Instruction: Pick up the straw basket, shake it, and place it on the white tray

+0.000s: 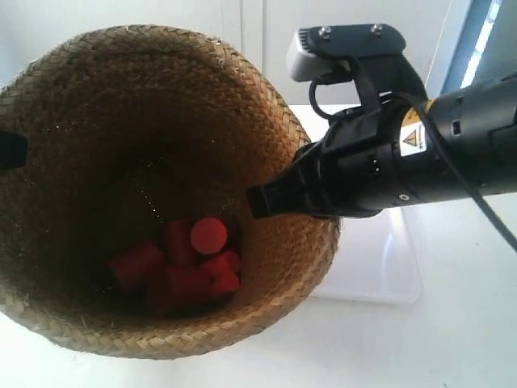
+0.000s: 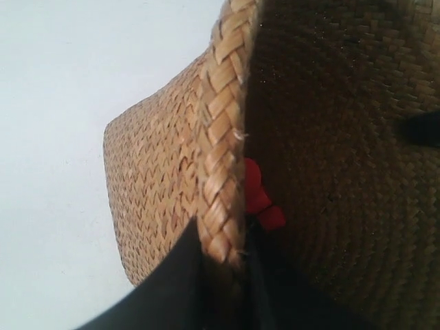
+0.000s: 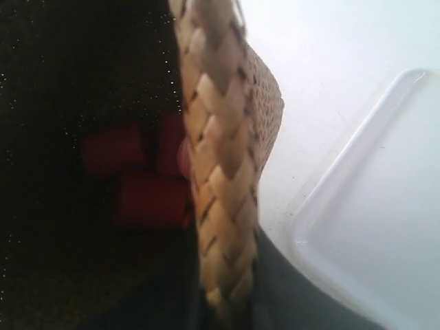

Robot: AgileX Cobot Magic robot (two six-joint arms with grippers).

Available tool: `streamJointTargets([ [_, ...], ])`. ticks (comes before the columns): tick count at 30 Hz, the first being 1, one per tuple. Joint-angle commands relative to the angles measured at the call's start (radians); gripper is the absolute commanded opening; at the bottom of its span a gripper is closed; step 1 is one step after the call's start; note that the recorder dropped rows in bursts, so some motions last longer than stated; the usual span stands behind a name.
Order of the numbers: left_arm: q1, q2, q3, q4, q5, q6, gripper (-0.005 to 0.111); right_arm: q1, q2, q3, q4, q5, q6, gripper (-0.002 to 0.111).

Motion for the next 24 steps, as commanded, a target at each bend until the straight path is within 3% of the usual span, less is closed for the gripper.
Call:
streamJointTargets([
  [1,-0.006,-0.007,-0.004,-0.025,-0.038,0.084,0.000,0.001,0.023,0.013,-0.035,-0.049,-0.016,0.000],
  [7,-0.006,-0.005,0.015,-0.115,-0.088,0.127,0.000,0.001,0.024,0.002,-0.035,-0.084,0.000,0.000],
  [12,-0.006,-0.065,-0.137,-0.305,-0.019,0.184,0.000,0.013,-0.105,-0.185,-0.015,0.090,-0.014,0.000],
  [14,-0.006,-0.083,-0.154,-0.283,0.028,0.218,0.000,0.034,-0.177,-0.221,0.007,0.052,-0.039,0.000],
  [16,-0.001,-0.058,-0.042,-0.160,-0.068,0.173,0.000,0.034,-0.133,-0.104,-0.105,-0.069,0.001,0.000],
  [18,0.004,-0.013,0.016,-0.125,-0.111,0.032,0.000,-0.015,-0.016,-0.061,-0.173,0.065,0.134,0.000],
  [21,0.004,-0.032,0.016,-0.228,-0.076,0.198,0.000,-0.003,0.004,-0.061,-0.037,0.055,0.031,0.000],
  [24,0.004,-0.043,0.014,-0.161,-0.108,0.132,0.000,0.000,-0.028,-0.078,-0.045,0.001,0.024,0.000],
])
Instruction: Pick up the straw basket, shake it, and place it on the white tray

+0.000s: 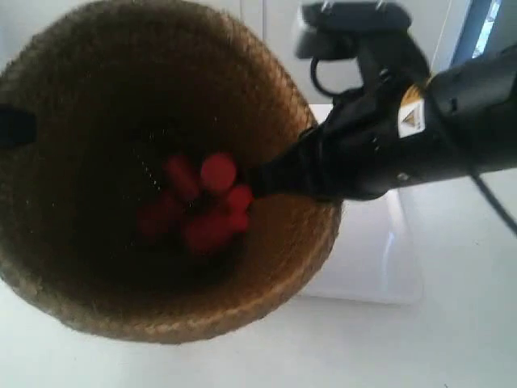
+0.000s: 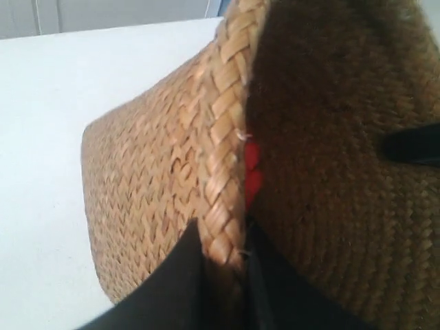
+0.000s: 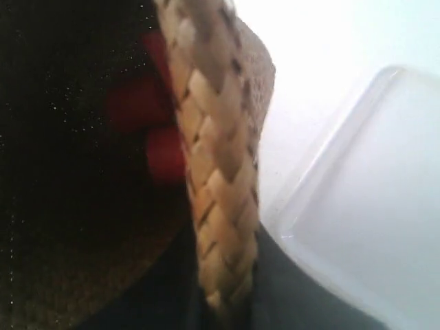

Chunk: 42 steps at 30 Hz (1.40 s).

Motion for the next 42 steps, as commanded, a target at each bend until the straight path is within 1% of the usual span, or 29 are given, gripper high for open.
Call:
streamJointTargets([
  [1,-0.001,-0.039,-0.012,-0.021,-0.032,-0.001,0.000,0.009,-0.041,-0.027,0.015,-0.052,-0.049,0.000],
  [10,-0.001,-0.037,-0.012,-0.005,-0.035,0.001,0.000,0.009,0.005,-0.033,0.000,0.003,-0.049,0.000],
  [12,-0.001,-0.037,-0.012,0.021,-0.035,0.001,0.000,0.009,0.018,-0.033,0.000,0.001,-0.049,0.000],
  [24,-0.001,-0.037,-0.019,0.041,-0.019,-0.012,0.000,0.009,0.051,-0.038,0.000,-0.039,-0.049,0.000],
  [27,-0.001,-0.060,-0.115,-0.007,0.053,-0.048,0.000,0.012,-0.016,-0.121,0.020,0.064,-0.070,0.000],
  [28,-0.001,-0.072,-0.177,-0.056,0.102,-0.046,0.000,0.020,-0.056,-0.164,0.050,0.095,-0.101,0.000],
  [30,-0.001,-0.095,-0.243,-0.096,0.158,-0.005,0.000,0.049,-0.148,-0.201,0.108,0.080,-0.141,0.000],
  [31,-0.009,-0.097,-0.226,-0.042,0.149,0.051,0.000,0.063,-0.167,-0.160,0.075,0.026,-0.144,0.000],
  [32,-0.012,-0.089,-0.179,0.020,0.118,0.015,0.000,0.063,-0.146,-0.086,0.011,-0.035,-0.113,0.000],
  [33,-0.012,-0.058,-0.111,0.090,0.072,-0.083,0.000,0.047,-0.094,-0.024,-0.061,-0.048,-0.023,0.000],
  [34,-0.009,-0.027,-0.073,0.158,0.048,-0.176,0.000,0.026,-0.055,-0.003,-0.098,-0.015,0.069,0.000],
  [35,-0.009,-0.017,-0.069,0.196,0.054,-0.207,0.000,0.005,-0.032,-0.001,-0.107,0.035,0.088,0.000],
  [36,-0.009,-0.017,-0.073,0.176,0.056,-0.176,0.000,0.009,-0.027,-0.001,-0.075,0.043,0.049,0.000],
  [37,-0.009,-0.021,-0.081,0.113,0.059,-0.104,0.000,0.015,-0.029,-0.001,-0.035,0.025,0.008,0.000],
  [38,-0.009,-0.028,-0.085,0.085,0.059,-0.058,0.000,0.020,-0.042,-0.001,-0.015,0.009,-0.010,0.000],
  [40,-0.009,-0.027,-0.097,0.109,0.039,-0.097,0.000,0.018,-0.054,-0.001,-0.021,0.004,-0.010,0.000],
  [42,-0.009,-0.027,-0.097,0.107,0.049,-0.099,0.000,0.018,-0.049,0.001,-0.021,0.013,-0.010,0.000],
])
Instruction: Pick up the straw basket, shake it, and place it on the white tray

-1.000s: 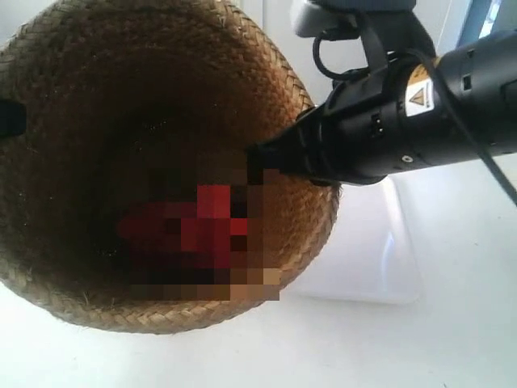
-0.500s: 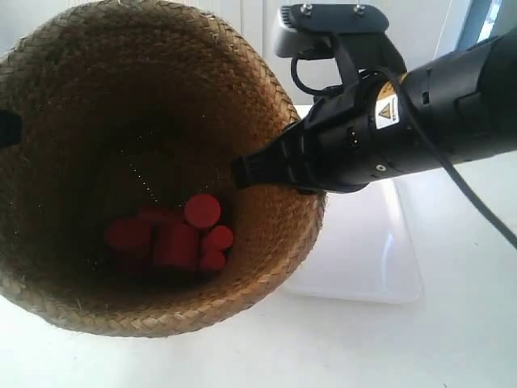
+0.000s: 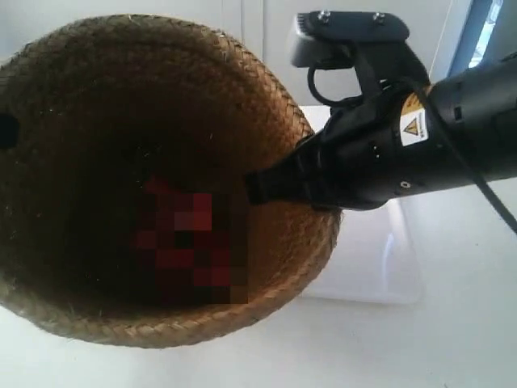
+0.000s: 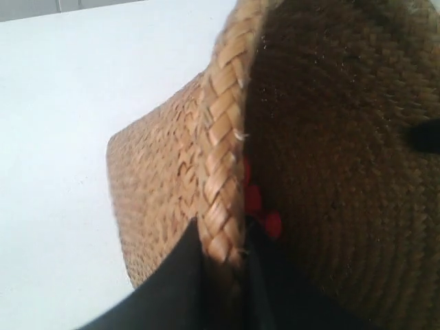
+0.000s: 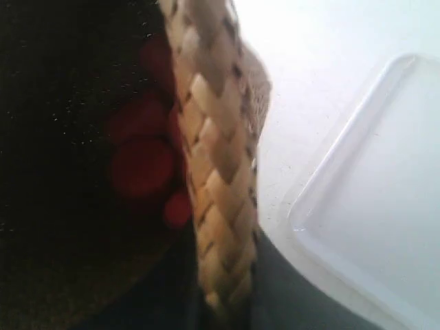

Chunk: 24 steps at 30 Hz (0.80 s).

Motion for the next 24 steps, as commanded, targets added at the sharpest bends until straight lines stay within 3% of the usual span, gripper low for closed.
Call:
streamJointTargets([
  [1,-0.005,-0.024,-0.023,-0.053,-0.018,0.019,0.000,-0.002,-0.029,-0.001,-0.021,-0.011,-0.042,0.000],
  [24,-0.005,-0.024,-0.012,-0.051,0.019,0.021,0.000,-0.002,-0.026,0.010,-0.021,-0.034,-0.035,0.000],
])
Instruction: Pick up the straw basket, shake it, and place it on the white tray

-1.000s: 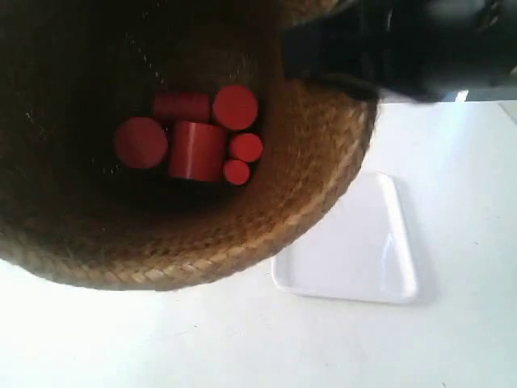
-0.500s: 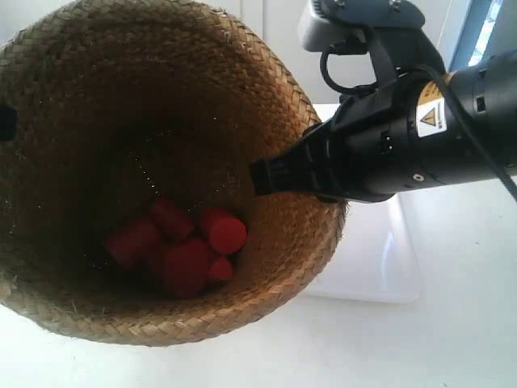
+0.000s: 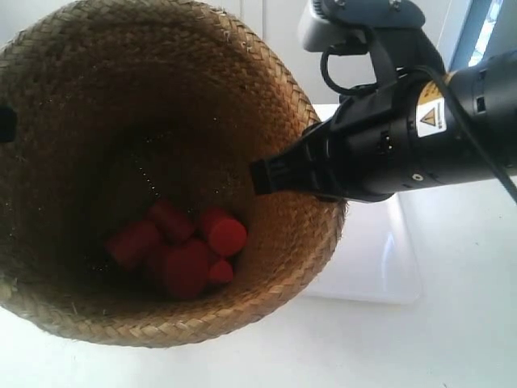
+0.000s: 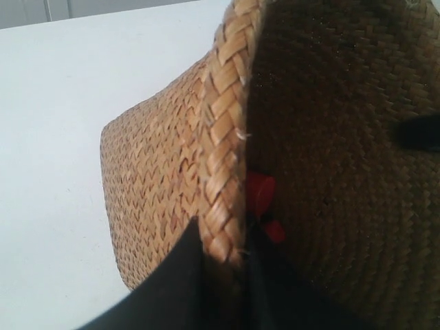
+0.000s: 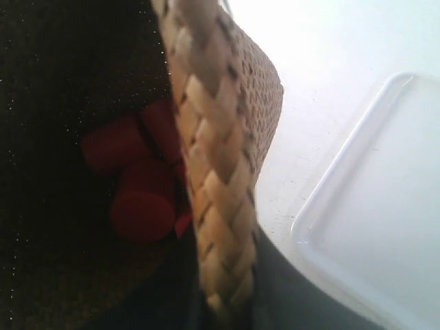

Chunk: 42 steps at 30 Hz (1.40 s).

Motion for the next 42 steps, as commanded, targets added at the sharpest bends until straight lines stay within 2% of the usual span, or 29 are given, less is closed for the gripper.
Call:
streamJointTargets([
  [1,-0.005,-0.010,-0.007,-0.026,0.004,0.022,0.000,-0.002,-0.004,0.002,-0.021,-0.014,-0.031,0.000],
  [13,-0.005,-0.012,-0.022,-0.005,0.005,0.022,0.000,-0.002,0.015,0.006,-0.035,-0.025,-0.046,0.000],
  [17,-0.005,-0.070,-0.201,-0.029,0.093,0.007,0.000,0.002,-0.085,-0.162,-0.023,0.139,-0.108,0.000],
  [19,-0.005,-0.099,-0.286,-0.060,0.083,0.010,0.000,0.002,-0.160,-0.222,0.009,0.095,-0.088,0.000],
  [20,-0.007,-0.105,-0.292,-0.047,0.061,0.055,0.000,0.004,-0.188,-0.203,0.017,0.019,-0.088,0.000],
  [22,-0.009,-0.072,-0.182,0.046,0.015,0.059,0.000,-0.003,-0.149,-0.079,-0.074,-0.089,-0.062,0.000],
  [24,-0.007,-0.001,-0.081,0.134,0.029,-0.127,0.000,-0.033,-0.050,-0.034,-0.097,0.044,0.032,0.000],
  [25,-0.007,0.013,-0.077,0.136,0.051,-0.117,0.000,-0.036,-0.037,-0.039,-0.084,0.079,0.022,0.000],
  [28,-0.007,0.002,-0.079,-0.038,0.013,0.049,0.000,-0.019,-0.051,-0.039,0.000,0.017,-0.061,0.000],
  [30,-0.007,0.000,-0.083,0.003,-0.034,0.006,0.000,-0.021,-0.067,-0.045,0.000,-0.017,-0.056,0.000],
  [42,-0.007,0.002,-0.045,0.024,0.010,0.002,0.000,-0.021,0.061,-0.043,-0.025,0.051,-0.056,0.000],
])
